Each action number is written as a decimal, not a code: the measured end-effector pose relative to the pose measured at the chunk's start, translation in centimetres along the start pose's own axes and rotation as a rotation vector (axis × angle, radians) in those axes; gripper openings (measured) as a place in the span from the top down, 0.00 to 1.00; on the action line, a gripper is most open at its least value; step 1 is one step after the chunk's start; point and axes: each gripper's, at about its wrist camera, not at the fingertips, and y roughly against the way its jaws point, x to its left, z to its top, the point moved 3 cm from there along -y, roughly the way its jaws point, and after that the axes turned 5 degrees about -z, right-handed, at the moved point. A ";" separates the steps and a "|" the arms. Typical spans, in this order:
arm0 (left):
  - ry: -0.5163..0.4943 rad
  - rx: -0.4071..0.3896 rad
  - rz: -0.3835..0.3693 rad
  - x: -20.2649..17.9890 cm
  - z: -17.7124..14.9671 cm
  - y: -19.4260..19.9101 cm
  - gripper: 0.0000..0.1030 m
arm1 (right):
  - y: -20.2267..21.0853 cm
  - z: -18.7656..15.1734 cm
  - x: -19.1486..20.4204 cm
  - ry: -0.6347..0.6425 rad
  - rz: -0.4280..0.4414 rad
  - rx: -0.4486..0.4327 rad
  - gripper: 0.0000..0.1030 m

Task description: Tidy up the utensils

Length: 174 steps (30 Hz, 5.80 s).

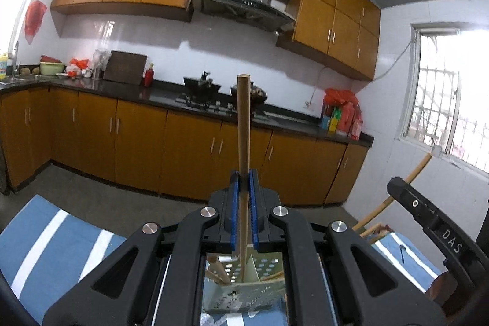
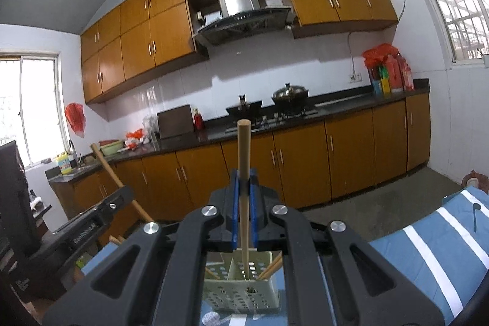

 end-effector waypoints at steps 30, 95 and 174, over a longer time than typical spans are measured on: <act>0.056 0.358 0.156 7.4 -12.1 7.8 0.64 | 3.6 -23.1 -5.3 -0.010 -0.089 0.607 0.81; 0.053 0.624 0.251 11.4 -20.0 5.0 0.92 | 1.5 -23.9 -8.7 0.021 -0.256 0.657 0.92; -0.058 0.156 -0.047 1.2 -1.2 9.5 0.93 | 10.0 0.6 -2.1 -0.009 -0.008 -0.058 0.92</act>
